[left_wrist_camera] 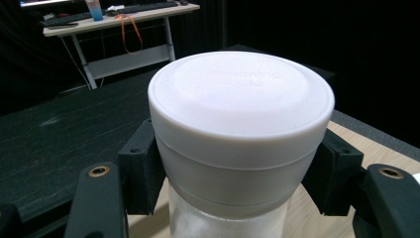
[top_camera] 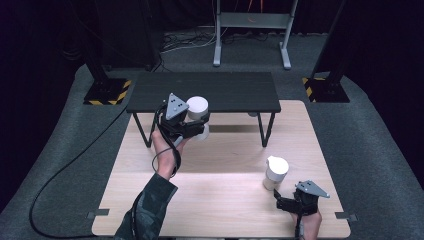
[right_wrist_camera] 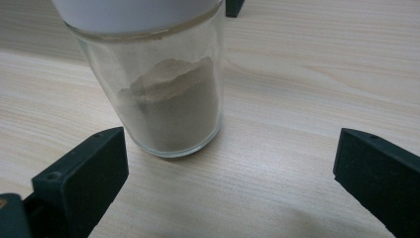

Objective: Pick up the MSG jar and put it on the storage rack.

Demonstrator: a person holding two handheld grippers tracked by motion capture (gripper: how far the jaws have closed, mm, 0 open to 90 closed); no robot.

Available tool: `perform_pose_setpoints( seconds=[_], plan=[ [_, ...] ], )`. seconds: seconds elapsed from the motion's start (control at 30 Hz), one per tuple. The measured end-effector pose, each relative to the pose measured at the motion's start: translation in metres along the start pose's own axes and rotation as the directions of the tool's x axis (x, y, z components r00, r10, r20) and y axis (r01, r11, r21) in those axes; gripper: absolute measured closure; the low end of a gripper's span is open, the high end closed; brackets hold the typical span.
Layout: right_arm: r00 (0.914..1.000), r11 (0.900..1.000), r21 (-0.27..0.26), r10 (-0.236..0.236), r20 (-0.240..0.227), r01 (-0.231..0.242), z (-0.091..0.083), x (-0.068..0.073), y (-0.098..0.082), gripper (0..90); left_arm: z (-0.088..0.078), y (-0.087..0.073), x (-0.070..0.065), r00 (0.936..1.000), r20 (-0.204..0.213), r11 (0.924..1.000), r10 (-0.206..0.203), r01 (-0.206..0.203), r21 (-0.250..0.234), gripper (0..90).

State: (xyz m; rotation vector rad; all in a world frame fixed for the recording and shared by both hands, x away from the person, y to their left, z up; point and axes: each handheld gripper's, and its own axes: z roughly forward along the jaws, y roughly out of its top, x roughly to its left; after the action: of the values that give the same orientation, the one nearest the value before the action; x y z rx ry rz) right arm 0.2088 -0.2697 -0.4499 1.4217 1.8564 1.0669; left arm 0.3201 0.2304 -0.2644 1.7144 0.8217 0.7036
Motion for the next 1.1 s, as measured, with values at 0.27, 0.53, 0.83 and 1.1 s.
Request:
perform_pose_setpoints(
  seconds=[0.27,0.53,0.83,1.1],
  plan=[
    [1.0,1.0,0.0,-0.001,-0.001,0.001,0.0,0.0,0.0,0.0,0.001,0.011,0.001,0.9999,0.01,0.9999,0.003,-0.003,-0.012,34.7],
    [1.0,1.0,0.0,0.0,-0.001,0.0,0.0,0.0,0.0,0.0,0.005,0.023,0.003,1.0,0.01,0.9999,0.0,0.0,-0.016,34.7],
    [1.0,1.0,0.0,0.0,-0.003,0.0,0.0,0.0,0.0,0.0,0.013,0.034,0.002,1.0,0.0,0.9999,0.008,-0.008,-0.013,34.7],
    [1.0,1.0,0.0,-0.001,-0.004,0.001,0.0,-0.001,0.0,0.0,0.023,0.042,0.007,0.9999,-0.015,1.0,-0.004,0.004,0.002,34.7]
  ],
)
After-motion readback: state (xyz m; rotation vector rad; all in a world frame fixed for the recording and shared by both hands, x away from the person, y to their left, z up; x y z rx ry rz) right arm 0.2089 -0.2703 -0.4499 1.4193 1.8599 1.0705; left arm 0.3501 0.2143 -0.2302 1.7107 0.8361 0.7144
